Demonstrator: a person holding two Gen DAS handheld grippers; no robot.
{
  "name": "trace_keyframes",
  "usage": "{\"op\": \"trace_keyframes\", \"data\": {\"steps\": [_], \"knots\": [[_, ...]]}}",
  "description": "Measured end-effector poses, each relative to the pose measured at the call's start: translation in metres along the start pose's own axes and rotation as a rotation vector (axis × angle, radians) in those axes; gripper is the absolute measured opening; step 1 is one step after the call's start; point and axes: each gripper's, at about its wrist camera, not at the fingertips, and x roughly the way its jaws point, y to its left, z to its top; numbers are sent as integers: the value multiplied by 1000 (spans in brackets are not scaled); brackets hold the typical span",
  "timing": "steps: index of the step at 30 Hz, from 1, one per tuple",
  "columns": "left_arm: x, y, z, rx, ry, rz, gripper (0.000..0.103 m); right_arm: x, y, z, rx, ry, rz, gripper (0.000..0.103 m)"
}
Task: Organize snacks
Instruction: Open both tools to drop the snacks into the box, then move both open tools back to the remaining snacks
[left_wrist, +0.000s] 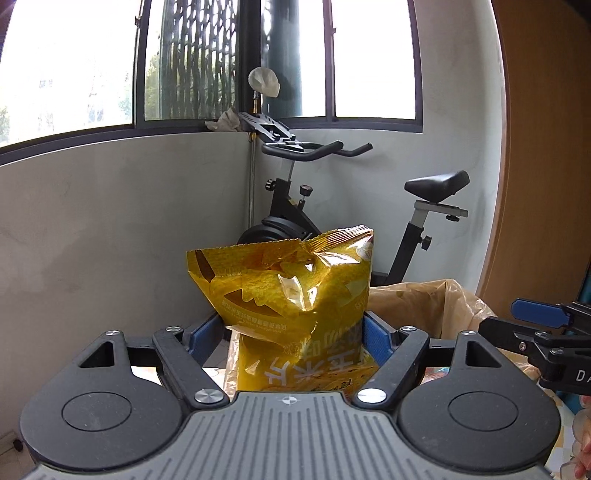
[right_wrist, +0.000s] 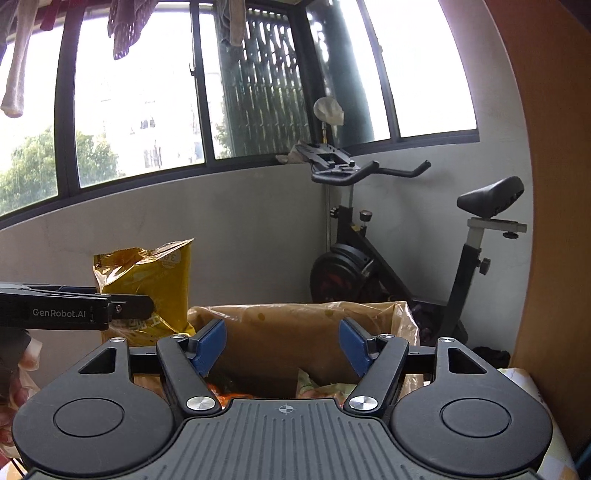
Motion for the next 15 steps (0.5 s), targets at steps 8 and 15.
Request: {"op": "trace_keyframes", "data": {"steps": [8,15], "knots": [[-35,12,-5,-6,-16,4,85,-26,24,-28,-27,25,44,66],[-8,-2,-14,-43,19,-72,70,-32,32,-42,-2,51,54,66]]}}
